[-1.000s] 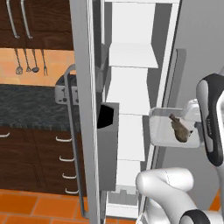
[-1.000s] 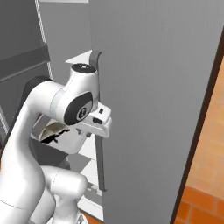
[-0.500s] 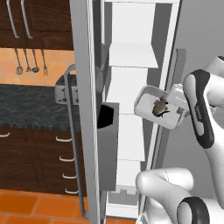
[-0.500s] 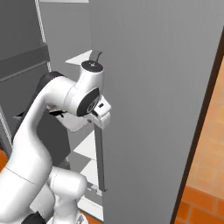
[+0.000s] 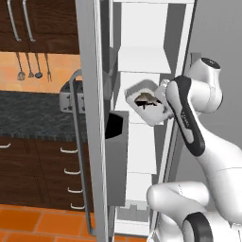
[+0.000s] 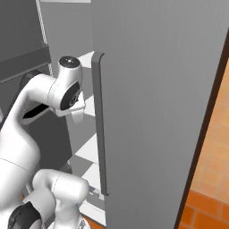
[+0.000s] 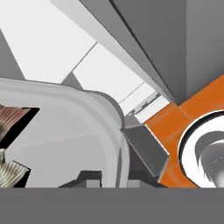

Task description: Take the meat container that has the fish and place it on the second highest rack of the freezer. Then take the vegetable container that has the bell pepper and onion and place it on the highest rack of the freezer.

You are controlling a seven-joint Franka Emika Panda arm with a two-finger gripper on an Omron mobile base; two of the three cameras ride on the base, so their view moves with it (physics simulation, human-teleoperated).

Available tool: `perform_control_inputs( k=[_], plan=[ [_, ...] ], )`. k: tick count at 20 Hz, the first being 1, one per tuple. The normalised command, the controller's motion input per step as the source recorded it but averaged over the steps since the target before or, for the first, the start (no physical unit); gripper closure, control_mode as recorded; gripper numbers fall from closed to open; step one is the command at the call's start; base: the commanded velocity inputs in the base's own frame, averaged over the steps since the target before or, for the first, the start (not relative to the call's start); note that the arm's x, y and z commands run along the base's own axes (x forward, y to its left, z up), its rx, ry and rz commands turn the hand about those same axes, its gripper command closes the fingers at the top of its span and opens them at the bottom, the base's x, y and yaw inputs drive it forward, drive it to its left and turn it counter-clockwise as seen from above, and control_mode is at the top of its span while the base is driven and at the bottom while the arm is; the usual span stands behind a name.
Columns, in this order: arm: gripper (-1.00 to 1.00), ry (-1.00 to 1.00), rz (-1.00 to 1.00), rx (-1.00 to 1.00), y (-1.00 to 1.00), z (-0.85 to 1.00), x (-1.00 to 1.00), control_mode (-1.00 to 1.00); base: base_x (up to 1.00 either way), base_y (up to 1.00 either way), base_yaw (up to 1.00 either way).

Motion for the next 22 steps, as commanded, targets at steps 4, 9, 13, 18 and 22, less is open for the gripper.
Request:
perform_control_inputs(
  k=[4,9,13,18,22],
  plan=[
    [1.0,0.03,-0.06,0.0,0.26,-0.07,0.2,-1.0,0.0,0.0,0.0],
    [1.0,0.07,-0.27,0.08,-0.02,-0.39,0.82,-1.0,0.0,0.0,0.0],
    [1.0,0.05,-0.18,0.21,0.05,-0.02,0.58,-1.0,0.0,0.0,0.0],
    [1.0,0.04,-0.14,0.08,0.11,0.0,0.7,-1.0,0.0,0.0,0.0],
    [1.0,0.06,-0.13,-0.01,0.11,-0.08,0.54,-1.0,0.0,0.0,0.0]
  ],
)
